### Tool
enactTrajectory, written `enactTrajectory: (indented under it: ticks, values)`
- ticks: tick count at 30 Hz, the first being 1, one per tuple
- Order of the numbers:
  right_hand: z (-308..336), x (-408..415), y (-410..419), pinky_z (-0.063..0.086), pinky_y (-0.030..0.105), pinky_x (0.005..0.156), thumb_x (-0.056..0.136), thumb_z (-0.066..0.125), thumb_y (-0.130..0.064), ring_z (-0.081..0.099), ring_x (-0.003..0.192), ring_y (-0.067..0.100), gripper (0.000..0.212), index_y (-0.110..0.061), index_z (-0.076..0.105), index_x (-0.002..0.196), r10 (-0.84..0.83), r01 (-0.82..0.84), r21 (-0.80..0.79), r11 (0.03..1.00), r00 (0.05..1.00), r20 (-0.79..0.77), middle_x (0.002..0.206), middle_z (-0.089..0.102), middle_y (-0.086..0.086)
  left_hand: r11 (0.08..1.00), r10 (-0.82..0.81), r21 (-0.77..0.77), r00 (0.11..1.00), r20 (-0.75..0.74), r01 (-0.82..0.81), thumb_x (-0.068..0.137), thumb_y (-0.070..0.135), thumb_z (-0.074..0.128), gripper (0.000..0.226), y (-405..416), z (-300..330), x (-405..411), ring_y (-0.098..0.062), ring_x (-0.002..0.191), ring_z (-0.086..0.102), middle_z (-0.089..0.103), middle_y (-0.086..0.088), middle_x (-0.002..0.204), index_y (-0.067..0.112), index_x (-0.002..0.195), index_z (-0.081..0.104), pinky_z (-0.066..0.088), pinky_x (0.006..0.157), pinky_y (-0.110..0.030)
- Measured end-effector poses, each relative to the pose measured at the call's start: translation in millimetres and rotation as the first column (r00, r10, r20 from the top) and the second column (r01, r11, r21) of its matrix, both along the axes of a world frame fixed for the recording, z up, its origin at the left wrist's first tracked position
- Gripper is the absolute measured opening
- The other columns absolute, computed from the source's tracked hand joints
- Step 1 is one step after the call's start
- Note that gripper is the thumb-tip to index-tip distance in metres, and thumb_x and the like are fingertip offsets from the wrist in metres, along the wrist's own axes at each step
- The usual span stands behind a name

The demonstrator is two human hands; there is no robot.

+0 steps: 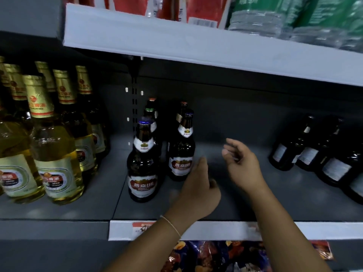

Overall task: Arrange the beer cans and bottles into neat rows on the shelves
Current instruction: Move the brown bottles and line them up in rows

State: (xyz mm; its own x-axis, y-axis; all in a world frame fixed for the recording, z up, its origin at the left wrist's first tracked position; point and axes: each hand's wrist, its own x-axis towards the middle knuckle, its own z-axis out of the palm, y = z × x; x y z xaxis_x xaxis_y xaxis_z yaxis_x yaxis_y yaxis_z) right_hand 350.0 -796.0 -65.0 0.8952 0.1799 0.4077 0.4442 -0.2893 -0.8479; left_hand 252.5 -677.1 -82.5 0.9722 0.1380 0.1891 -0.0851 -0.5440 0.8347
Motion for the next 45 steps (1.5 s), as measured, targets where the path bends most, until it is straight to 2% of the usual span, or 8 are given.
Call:
enactTrajectory:
  ticks: [10, 13, 18, 24, 35, 39, 42, 45]
  values:
    - [36.3, 41.0, -143.9, 0.043, -0.001, 0.082, 0.096, 0.057, -0.007, 0.057, 0.095, -0.003, 0.034, -0.006, 0.056, 0.130, -0.210, 0.212, -0.007, 0.977, 0.973, 0.093, 0.115, 0.061, 0.004, 0.993, -0.100, 0.084, 0.967, 0.233, 0.082, 0.096, 0.008, 0.048, 0.059, -117.2, 32.7, 87.6, -0.014, 0.146, 0.024, 0.026, -0.005, 0.158, 0.009, 0.151, 0.026, 0.015, 0.115, -0.015]
    - [41.2, 64.8, -184.7, 0.045, 0.002, 0.082, 0.096, 0.058, -0.008, 0.060, 0.101, 0.007, 0.034, -0.005, 0.055, 0.130, -0.262, 0.266, -0.018, 0.964, 0.959, 0.109, 0.116, 0.063, 0.003, 0.987, -0.158, 0.044, 0.964, 0.213, 0.152, 0.099, 0.009, 0.045, 0.058, -151.5, 42.1, 114.0, -0.014, 0.146, 0.022, 0.022, -0.004, 0.159, 0.011, 0.152, 0.023, 0.022, 0.120, -0.030]
    - [42.7, 107.2, -227.3, 0.044, 0.004, 0.066, 0.096, 0.058, -0.010, 0.060, 0.076, 0.001, 0.026, -0.012, 0.057, 0.122, -0.291, 0.298, -0.076, 0.952, 0.953, 0.085, 0.092, 0.061, -0.011, 0.986, -0.158, 0.078, 0.968, 0.195, 0.145, 0.096, 0.002, 0.044, 0.057, -194.8, 50.6, 150.5, -0.014, 0.141, 0.029, 0.032, -0.003, 0.154, 0.012, 0.150, 0.029, 0.018, 0.104, -0.009]
    - [43.3, 166.0, -237.3, 0.042, 0.027, 0.079, 0.097, 0.055, -0.019, 0.057, 0.100, 0.025, 0.029, -0.006, 0.056, 0.124, -0.230, 0.233, -0.280, 0.931, 0.972, 0.046, 0.107, 0.060, 0.009, 0.992, -0.119, 0.052, 0.988, 0.097, 0.114, 0.096, 0.004, 0.041, 0.055, -216.8, 41.5, 177.0, -0.012, 0.135, 0.035, 0.037, 0.001, 0.148, 0.020, 0.149, 0.032, 0.023, 0.099, -0.011]
    - [40.1, 202.9, -221.6, 0.053, 0.033, 0.089, 0.086, 0.072, -0.017, 0.066, 0.100, 0.021, 0.024, -0.018, 0.065, 0.109, -0.117, 0.105, -0.101, 0.989, 0.986, -0.123, 0.099, 0.067, -0.002, 0.997, -0.040, 0.060, 0.999, 0.020, 0.039, 0.097, 0.005, 0.050, 0.053, -207.7, 28.8, 176.9, -0.010, 0.132, 0.035, 0.040, -0.010, 0.148, 0.009, 0.147, 0.034, 0.015, 0.083, 0.012]
    - [39.6, 181.8, -218.6, 0.058, 0.041, 0.083, 0.068, 0.086, -0.028, 0.071, 0.084, 0.015, 0.018, -0.031, 0.069, 0.071, -0.141, 0.139, -0.045, 0.989, 0.989, -0.052, 0.084, 0.073, -0.007, 0.996, -0.045, 0.075, 0.999, 0.020, 0.044, 0.091, 0.019, 0.066, 0.068, -204.5, 24.3, 168.6, -0.011, 0.136, 0.036, 0.039, -0.005, 0.150, 0.010, 0.148, 0.031, 0.020, 0.097, -0.002]
    - [38.9, 154.9, -205.9, 0.059, 0.034, 0.067, 0.063, 0.089, -0.032, 0.069, 0.068, 0.010, 0.023, -0.023, 0.068, 0.062, -0.160, 0.159, -0.056, 0.986, 0.987, 0.001, 0.068, 0.070, -0.008, 0.996, -0.078, 0.037, 0.996, 0.039, 0.077, 0.081, 0.020, 0.077, 0.071, -197.4, 21.2, 153.4, 0.017, 0.101, 0.046, 0.048, 0.020, 0.122, 0.011, 0.141, 0.041, 0.030, 0.082, 0.006]
    - [41.6, 126.8, -186.4, 0.054, 0.038, 0.052, 0.058, 0.091, -0.034, 0.065, 0.054, 0.018, 0.043, -0.008, 0.058, 0.054, -0.168, 0.168, -0.007, 0.986, 0.986, -0.009, 0.055, 0.063, 0.004, 0.994, -0.076, -0.082, 0.997, 0.030, 0.078, 0.069, 0.024, 0.088, 0.069, -180.2, 6.8, 139.8, 0.016, 0.100, 0.057, 0.059, 0.023, 0.117, 0.033, 0.126, 0.049, 0.051, 0.095, -0.022]
